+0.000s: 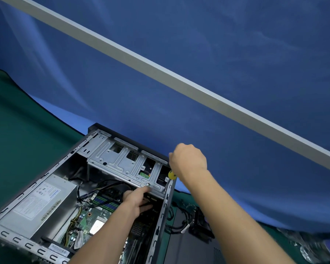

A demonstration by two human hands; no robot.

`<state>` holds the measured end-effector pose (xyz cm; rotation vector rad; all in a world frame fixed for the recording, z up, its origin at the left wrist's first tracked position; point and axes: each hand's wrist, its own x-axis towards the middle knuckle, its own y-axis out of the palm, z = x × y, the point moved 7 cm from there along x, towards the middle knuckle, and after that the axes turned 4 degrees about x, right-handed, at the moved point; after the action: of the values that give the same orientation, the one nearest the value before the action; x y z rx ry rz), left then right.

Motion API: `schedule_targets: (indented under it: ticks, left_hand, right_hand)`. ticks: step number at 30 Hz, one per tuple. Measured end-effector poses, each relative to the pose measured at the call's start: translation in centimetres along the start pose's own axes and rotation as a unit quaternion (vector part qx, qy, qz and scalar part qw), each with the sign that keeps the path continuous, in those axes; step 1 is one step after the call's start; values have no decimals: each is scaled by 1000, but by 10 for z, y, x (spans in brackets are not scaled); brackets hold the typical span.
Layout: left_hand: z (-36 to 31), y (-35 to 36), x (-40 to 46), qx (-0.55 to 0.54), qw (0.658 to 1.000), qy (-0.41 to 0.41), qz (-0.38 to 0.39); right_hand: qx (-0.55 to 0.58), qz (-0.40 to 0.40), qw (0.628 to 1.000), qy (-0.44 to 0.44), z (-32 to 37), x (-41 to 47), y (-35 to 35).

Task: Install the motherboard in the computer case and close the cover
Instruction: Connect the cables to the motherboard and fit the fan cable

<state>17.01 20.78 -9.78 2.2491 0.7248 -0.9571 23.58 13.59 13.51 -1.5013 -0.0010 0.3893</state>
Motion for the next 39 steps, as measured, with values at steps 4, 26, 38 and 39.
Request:
schedule_targets:
  ticks: [4, 26, 38, 39]
  left_hand:
    - [0, -1, 0, 0, 1000, 1, 0]
    - [3, -1, 1, 13, 1000, 7, 13]
    - [1, -1, -6, 43, 999, 6, 10]
    - [1, -1, -6, 43, 999, 6, 7]
  right_hand:
    - [34, 47, 998, 12, 2, 3, 1]
    - [107, 129, 986, 22, -9, -8, 3]
    - [131, 90, 985, 68, -25, -5, 1]
    - [152, 112, 980, 67, -25, -7, 3]
